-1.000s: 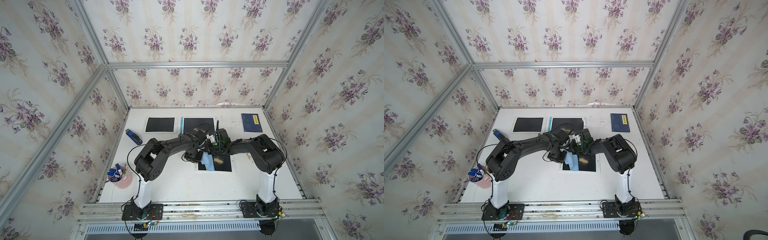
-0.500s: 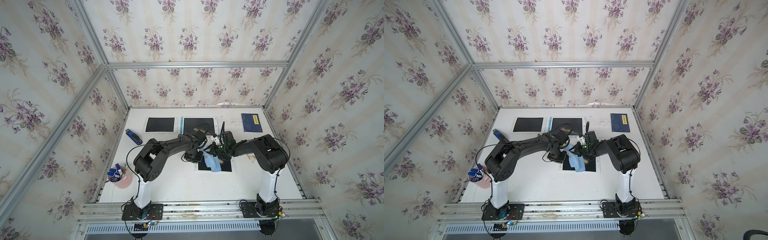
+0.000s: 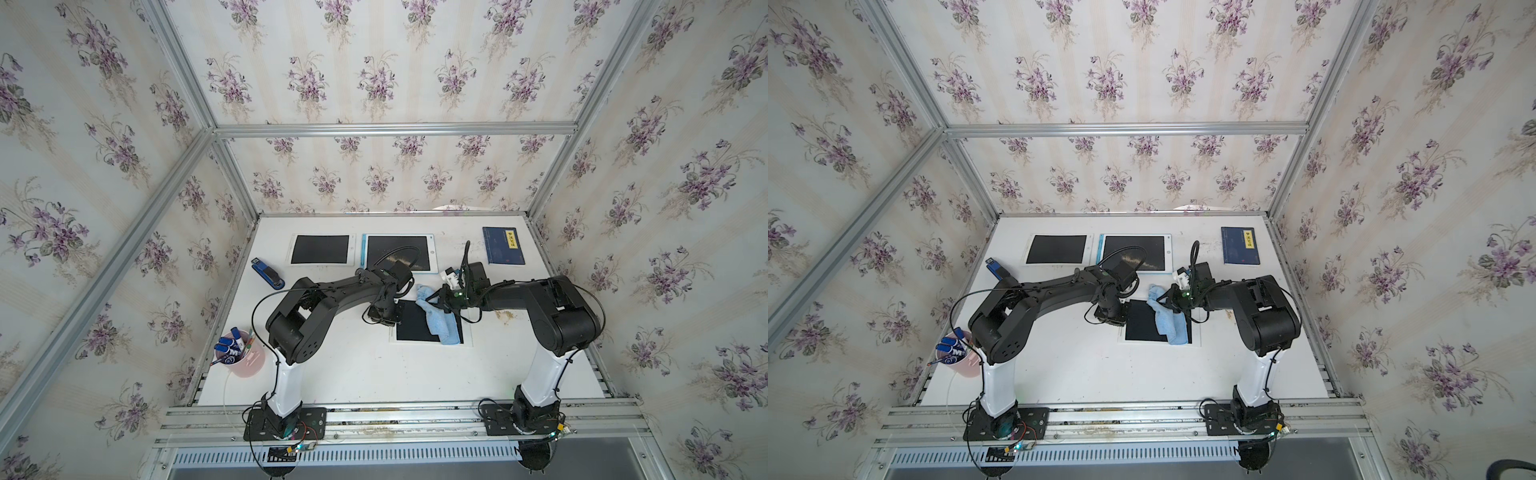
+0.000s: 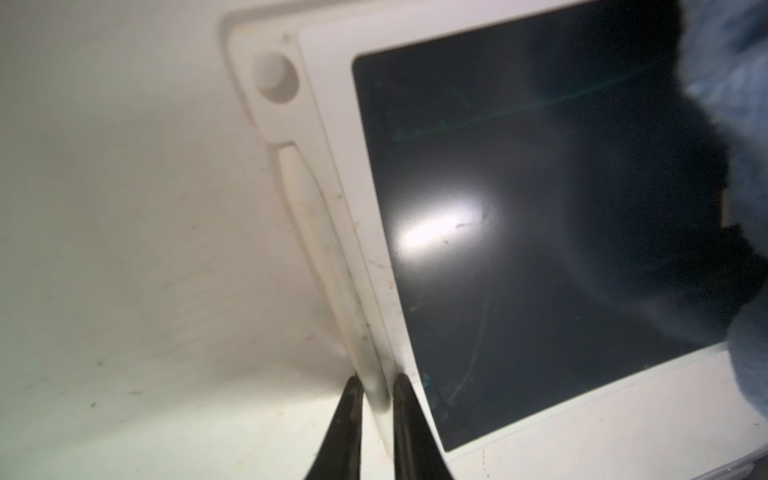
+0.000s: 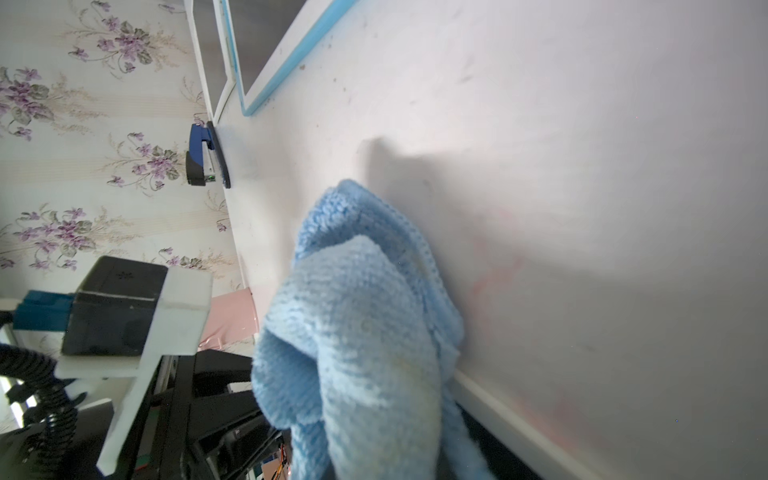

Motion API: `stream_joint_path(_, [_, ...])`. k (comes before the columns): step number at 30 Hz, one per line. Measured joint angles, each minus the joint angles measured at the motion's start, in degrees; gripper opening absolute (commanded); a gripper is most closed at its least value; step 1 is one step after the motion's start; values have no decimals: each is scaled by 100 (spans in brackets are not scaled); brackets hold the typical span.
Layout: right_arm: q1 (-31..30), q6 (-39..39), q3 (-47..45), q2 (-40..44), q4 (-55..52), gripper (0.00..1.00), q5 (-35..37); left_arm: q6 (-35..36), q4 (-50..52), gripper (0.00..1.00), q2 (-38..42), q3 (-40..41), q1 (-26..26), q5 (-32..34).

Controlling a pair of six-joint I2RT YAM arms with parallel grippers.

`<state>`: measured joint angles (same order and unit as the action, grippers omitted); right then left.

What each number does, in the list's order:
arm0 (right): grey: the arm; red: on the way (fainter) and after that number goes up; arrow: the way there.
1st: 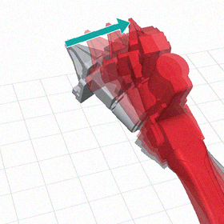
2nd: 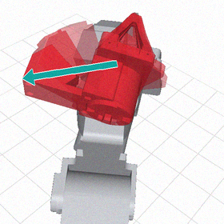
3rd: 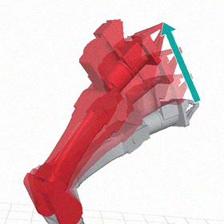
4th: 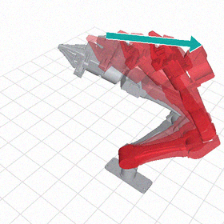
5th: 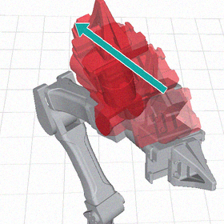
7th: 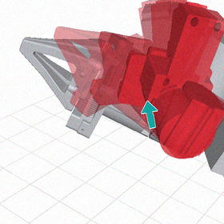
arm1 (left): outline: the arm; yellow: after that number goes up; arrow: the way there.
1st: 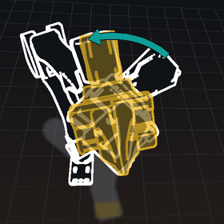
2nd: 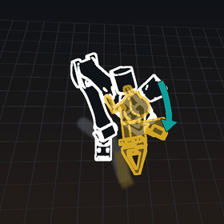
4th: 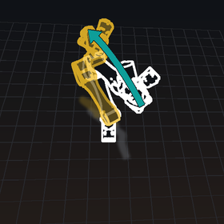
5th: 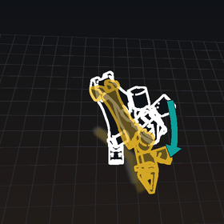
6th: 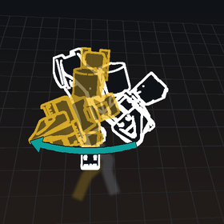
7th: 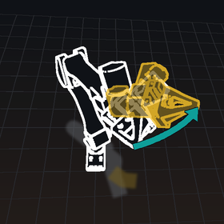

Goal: Wipe the drawing tablet
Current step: Wipe the dirt from the drawing tablet.

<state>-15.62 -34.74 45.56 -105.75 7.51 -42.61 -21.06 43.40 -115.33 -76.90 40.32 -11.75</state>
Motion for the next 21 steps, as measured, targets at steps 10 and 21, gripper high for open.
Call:
stream_joint_path(10, [127,516,195,590,-1176,0,1528,2,-55,16,33,52,0,0])
stream_joint_path(21, [153,166,782,1248,-2997,0,5792,4,-168,15,114,164,0,4])
